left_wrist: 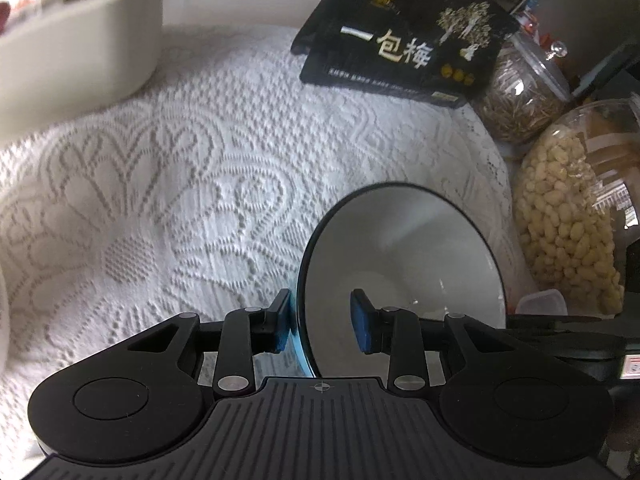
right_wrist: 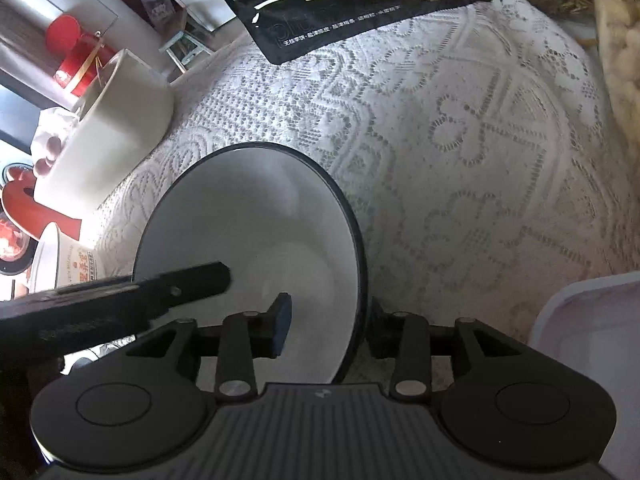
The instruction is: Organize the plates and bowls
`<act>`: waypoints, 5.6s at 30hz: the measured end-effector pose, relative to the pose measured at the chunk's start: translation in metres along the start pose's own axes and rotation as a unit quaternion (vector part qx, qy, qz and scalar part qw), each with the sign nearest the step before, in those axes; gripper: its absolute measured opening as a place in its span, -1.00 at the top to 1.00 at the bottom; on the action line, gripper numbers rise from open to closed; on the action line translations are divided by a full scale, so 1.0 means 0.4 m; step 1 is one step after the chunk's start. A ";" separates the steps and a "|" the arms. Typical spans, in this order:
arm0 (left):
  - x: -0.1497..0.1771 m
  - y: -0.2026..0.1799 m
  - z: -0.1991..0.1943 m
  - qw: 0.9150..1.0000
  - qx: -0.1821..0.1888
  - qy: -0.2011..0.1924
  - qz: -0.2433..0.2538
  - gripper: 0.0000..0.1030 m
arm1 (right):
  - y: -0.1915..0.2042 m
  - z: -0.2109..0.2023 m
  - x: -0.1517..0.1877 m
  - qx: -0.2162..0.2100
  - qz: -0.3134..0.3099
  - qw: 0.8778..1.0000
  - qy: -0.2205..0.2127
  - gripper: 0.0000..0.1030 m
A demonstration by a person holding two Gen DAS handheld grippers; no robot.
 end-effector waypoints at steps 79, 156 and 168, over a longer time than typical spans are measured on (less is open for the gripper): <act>0.361 -0.117 -0.341 0.998 0.006 -0.058 -0.013 0.31 | 0.047 -0.295 0.293 0.013 -0.130 0.986 -0.108 0.38; 0.200 0.633 -0.439 0.919 -0.129 -0.234 -0.290 0.54 | 0.719 0.132 0.035 -0.024 -0.199 0.979 -0.039 0.02; 0.190 0.599 -0.383 0.933 -0.102 -0.224 -0.263 0.43 | 0.690 0.228 0.062 -0.002 -0.204 0.979 0.023 0.47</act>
Point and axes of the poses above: each gripper's, at about its wrist camera, not at the fingertips, and z roughly the way its jaws point, y to its left, x to its underside, the point moved 4 cm from there along z, roughly the way its jaws point, and after that the axes turned 9 degrees about -y, right-handed, at the moved point
